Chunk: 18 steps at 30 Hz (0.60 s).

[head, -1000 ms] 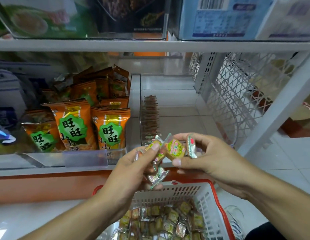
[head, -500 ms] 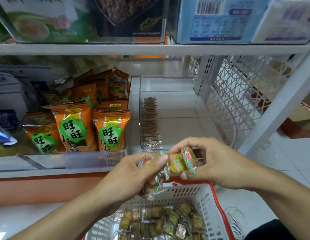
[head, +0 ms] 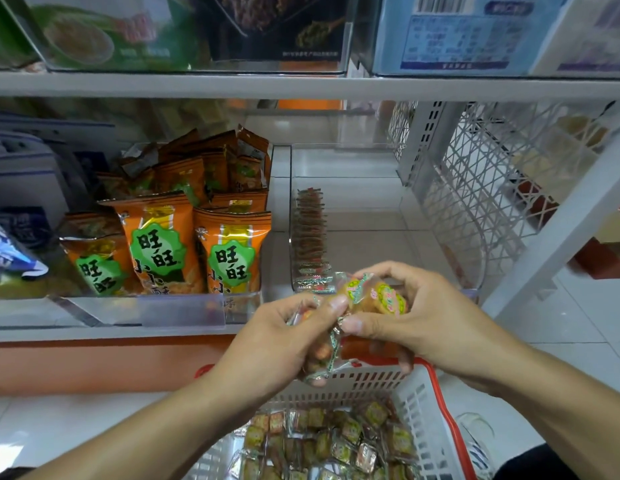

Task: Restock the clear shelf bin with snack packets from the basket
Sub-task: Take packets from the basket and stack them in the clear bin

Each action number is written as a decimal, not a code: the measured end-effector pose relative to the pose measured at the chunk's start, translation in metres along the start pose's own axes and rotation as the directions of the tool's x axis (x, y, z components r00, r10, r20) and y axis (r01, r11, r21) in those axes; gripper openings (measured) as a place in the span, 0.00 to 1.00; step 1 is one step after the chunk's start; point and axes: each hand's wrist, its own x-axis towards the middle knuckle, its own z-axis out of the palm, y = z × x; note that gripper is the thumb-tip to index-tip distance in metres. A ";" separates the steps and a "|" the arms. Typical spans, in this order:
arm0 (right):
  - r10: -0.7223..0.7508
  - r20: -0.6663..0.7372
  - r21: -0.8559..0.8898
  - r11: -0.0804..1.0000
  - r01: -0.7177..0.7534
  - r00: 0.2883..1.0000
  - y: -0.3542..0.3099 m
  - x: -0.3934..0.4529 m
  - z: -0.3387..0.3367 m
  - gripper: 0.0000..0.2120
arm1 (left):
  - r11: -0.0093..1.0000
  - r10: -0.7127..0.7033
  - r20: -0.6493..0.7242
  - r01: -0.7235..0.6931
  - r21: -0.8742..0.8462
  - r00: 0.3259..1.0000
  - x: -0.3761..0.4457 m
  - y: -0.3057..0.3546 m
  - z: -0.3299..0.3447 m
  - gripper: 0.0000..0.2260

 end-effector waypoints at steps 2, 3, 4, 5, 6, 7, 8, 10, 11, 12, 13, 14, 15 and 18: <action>0.053 0.053 0.050 0.997 -0.056 0.997 0.000 0.000 -0.003 0.24 | 0.999 -0.021 -0.011 0.021 -0.032 1.000 0.001 0.000 -0.001 0.27; 0.077 0.095 0.088 0.992 -0.085 0.993 -0.001 0.000 -0.004 0.25 | 0.999 -0.029 -0.018 0.029 -0.044 0.999 0.002 0.000 -0.001 0.27; 0.097 0.135 0.129 0.985 -0.114 0.986 -0.001 -0.001 -0.006 0.25 | 0.998 -0.034 -0.028 0.032 -0.054 0.999 0.002 0.001 -0.001 0.27; 0.110 0.165 0.163 0.977 -0.137 0.980 -0.001 -0.001 -0.007 0.24 | 0.998 -0.033 -0.038 0.030 -0.062 0.999 0.003 0.001 -0.002 0.27; 0.116 0.179 0.185 0.971 -0.149 0.977 -0.002 -0.001 -0.007 0.23 | 0.997 -0.026 -0.049 0.023 -0.067 0.998 0.003 0.001 -0.002 0.27; 0.114 0.175 0.197 0.969 -0.148 0.978 -0.002 -0.001 -0.007 0.22 | 0.998 -0.015 -0.062 0.011 -0.067 0.998 0.003 0.001 -0.002 0.26; 0.104 0.154 0.197 0.971 -0.133 0.983 -0.002 -0.001 -0.005 0.21 | 0.998 0.001 -0.078 -0.006 -0.062 0.997 0.003 0.001 -0.001 0.26; 0.072 0.085 0.162 0.983 -0.085 0.994 -0.002 -0.001 -0.001 0.19 | 0.999 0.044 -0.106 -0.046 -0.012 0.993 0.001 0.001 -0.001 0.26; 0.057 0.055 0.141 0.988 -0.064 0.997 -0.002 0.000 0.000 0.18 | 0.997 0.067 -0.115 -0.064 0.031 0.991 0.000 0.001 0.000 0.27; 0.046 0.030 0.125 0.991 -0.049 0.999 -0.002 0.000 0.001 0.17 | 0.995 0.088 -0.119 -0.081 0.065 0.989 -0.001 0.002 0.000 0.29; 0.040 0.008 0.113 0.993 -0.041 0.999 -0.002 0.001 0.002 0.16 | 0.992 0.109 -0.120 -0.100 0.078 0.987 -0.003 0.003 0.000 0.30; 0.041 -0.013 0.099 0.994 -0.039 0.999 -0.002 0.001 0.002 0.16 | 0.990 0.126 -0.119 -0.118 0.073 0.985 -0.005 0.005 0.000 0.31; 0.042 -0.031 0.078 0.996 -0.039 0.999 -0.001 0.000 0.002 0.16 | 0.990 0.131 -0.122 -0.124 0.060 0.984 -0.006 0.006 0.000 0.30; 0.017 -0.058 0.019 1.000 -0.016 0.998 0.001 -0.001 0.003 0.15 | 0.996 0.091 -0.135 -0.092 -0.003 0.987 -0.007 0.009 0.001 0.26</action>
